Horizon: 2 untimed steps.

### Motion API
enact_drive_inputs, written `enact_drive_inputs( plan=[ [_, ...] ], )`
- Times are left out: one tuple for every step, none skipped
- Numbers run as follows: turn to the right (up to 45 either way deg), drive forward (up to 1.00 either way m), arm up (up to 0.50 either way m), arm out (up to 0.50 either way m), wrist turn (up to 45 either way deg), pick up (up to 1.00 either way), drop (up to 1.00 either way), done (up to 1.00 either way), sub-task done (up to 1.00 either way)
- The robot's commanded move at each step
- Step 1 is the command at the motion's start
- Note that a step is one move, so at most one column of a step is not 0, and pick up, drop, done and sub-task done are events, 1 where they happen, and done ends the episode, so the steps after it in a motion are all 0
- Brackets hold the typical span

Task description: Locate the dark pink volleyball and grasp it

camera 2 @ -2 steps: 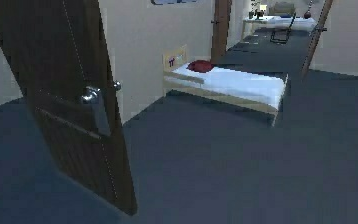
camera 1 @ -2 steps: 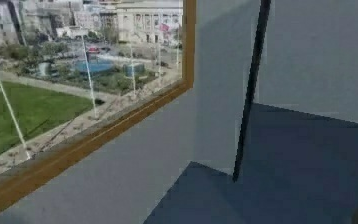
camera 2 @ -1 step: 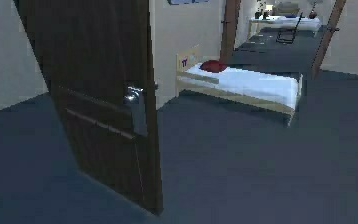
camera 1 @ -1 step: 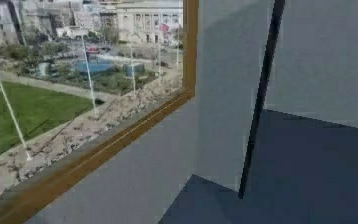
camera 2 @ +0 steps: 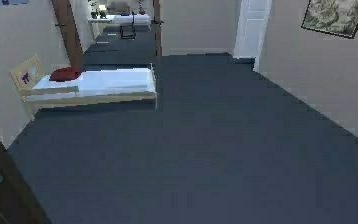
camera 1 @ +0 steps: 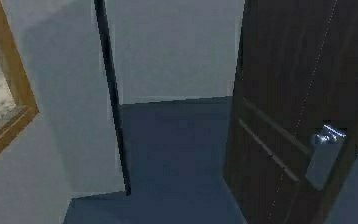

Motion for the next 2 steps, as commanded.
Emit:
enact_drive_inputs(
  plan=[
    [0.0,1.0,0.0,0.0,0.0,0.0,0.0,0.0,0.0],
    [6.0,0.0,0.0,0.0,0.0,0.0,0.0,0.0,0.0]
  ],
)
